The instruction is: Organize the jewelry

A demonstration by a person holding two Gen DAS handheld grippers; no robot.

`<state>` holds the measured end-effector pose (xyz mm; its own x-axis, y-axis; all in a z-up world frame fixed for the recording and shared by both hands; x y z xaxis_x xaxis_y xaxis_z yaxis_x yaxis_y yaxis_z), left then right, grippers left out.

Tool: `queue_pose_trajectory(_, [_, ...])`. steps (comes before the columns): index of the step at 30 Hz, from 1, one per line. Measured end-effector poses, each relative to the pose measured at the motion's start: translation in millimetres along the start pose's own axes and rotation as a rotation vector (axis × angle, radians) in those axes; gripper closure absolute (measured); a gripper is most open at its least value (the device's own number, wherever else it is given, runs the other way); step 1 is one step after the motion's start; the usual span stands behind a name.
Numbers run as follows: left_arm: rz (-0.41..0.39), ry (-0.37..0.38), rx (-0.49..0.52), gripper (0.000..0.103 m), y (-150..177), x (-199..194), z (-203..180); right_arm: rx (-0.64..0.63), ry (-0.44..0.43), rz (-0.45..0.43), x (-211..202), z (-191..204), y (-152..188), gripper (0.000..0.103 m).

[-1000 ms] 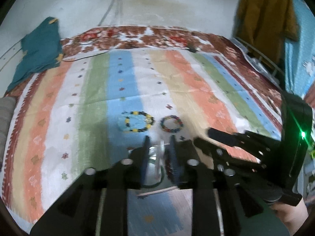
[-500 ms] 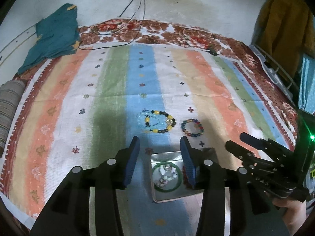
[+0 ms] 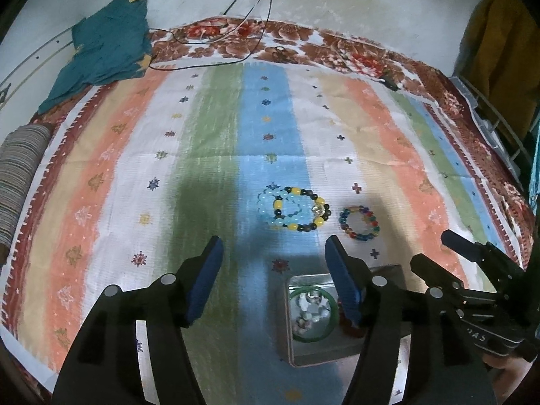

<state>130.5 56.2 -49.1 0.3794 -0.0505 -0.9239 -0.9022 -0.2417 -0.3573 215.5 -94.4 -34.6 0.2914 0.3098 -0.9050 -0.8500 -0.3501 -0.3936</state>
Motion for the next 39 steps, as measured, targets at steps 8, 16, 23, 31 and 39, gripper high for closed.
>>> queue_pose_trajectory(8, [0.002, -0.032, -0.001, 0.035, -7.5, 8.4, 6.0, -0.009, 0.004, -0.006, 3.9, 1.3, -7.0, 0.024])
queue_pose_trajectory(16, [0.01, -0.073, 0.017, 0.035, -14.7, 21.7, 6.9, -0.024, 0.027, -0.018, 7.4, 2.0, -17.6, 0.024])
queue_pose_trajectory(23, [0.007, -0.086, 0.015, 0.035, -22.1, 27.8, 8.0, -0.016, 0.046, -0.006, 20.3, -3.6, -27.3, 0.024])
queue_pose_trajectory(31, [0.04, -0.11, -0.002, 0.035, -30.9, 48.2, 17.9, -0.015, 0.043, 0.001, 28.1, -5.0, -37.8, 0.024])
queue_pose_trajectory(39, [0.051, -0.107, -0.001, 0.035, -37.1, 57.7, 19.6, -0.024, 0.045, 0.017, 37.5, -6.5, -45.8, 0.024])
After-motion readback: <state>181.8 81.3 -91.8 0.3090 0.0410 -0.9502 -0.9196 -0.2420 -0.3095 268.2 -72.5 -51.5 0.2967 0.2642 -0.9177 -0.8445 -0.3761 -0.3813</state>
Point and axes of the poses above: each gripper's, at about its wrist camera, not at the fingertips, and x roughly the way its jaws point, z to its left, y to its underside, the point moved 4 cm from there along x, roughly the way its jaws point, and after that the axes turned 13 degrees about z, right-handed, at the moved point
